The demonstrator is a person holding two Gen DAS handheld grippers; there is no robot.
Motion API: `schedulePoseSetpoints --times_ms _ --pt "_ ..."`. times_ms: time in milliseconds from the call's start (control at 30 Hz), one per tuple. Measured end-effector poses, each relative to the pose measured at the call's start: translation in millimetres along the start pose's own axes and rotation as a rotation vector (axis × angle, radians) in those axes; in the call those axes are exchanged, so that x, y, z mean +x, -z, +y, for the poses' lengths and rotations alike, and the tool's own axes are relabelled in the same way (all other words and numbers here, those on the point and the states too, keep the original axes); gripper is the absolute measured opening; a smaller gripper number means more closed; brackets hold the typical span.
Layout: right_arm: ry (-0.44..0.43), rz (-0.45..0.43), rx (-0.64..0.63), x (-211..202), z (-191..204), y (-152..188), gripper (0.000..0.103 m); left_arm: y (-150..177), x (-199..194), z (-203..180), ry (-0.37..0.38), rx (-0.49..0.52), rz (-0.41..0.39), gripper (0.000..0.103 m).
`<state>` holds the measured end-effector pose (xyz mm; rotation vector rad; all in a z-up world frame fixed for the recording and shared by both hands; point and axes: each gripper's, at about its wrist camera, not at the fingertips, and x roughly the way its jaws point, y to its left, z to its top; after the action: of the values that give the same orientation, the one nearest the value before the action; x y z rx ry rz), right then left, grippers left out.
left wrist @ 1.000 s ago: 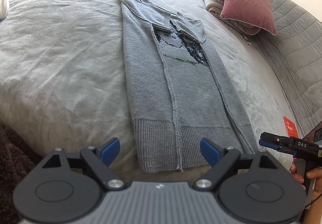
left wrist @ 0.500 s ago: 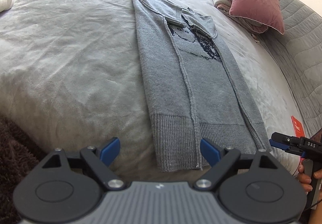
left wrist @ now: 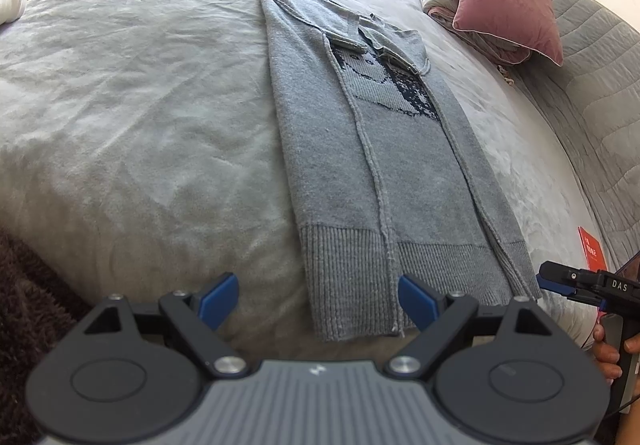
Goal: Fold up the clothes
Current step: 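Move both open grippers back to the sweater's ribbed hem, then grasp the ribbed hem with both grippers side by side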
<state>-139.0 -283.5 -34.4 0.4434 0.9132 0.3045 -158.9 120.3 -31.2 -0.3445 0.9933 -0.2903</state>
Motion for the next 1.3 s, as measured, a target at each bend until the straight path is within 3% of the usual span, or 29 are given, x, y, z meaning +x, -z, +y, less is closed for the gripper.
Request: schedulePoseSetpoints --times_ms 533,833,1000,1067,1133,1200,1300 --pt "-0.026 0.01 -0.03 -2 0 2 0.078 -2 0 6 0.039 -0.013 0.006 0.088" --pt "-0.054 0.073 -0.116 7 9 8 0.055 6 2 3 0.043 0.079 0.047 0.084" --pt "-0.095 0.074 -0.037 9 -2 6 0.049 6 0 8 0.061 0.063 0.057 0.071" --pt "-0.105 0.08 -0.017 10 -3 5 0.04 6 1 8 0.068 0.068 0.064 0.068" --pt "-0.117 0.095 -0.03 13 1 6 0.035 5 2 7 0.077 0.068 0.075 0.061" --pt "-0.132 0.112 -0.056 15 8 7 0.033 6 5 8 0.116 0.055 0.1 0.044" --pt "-0.135 0.124 -0.068 20 11 7 0.033 7 11 11 0.16 0.034 0.131 0.04"
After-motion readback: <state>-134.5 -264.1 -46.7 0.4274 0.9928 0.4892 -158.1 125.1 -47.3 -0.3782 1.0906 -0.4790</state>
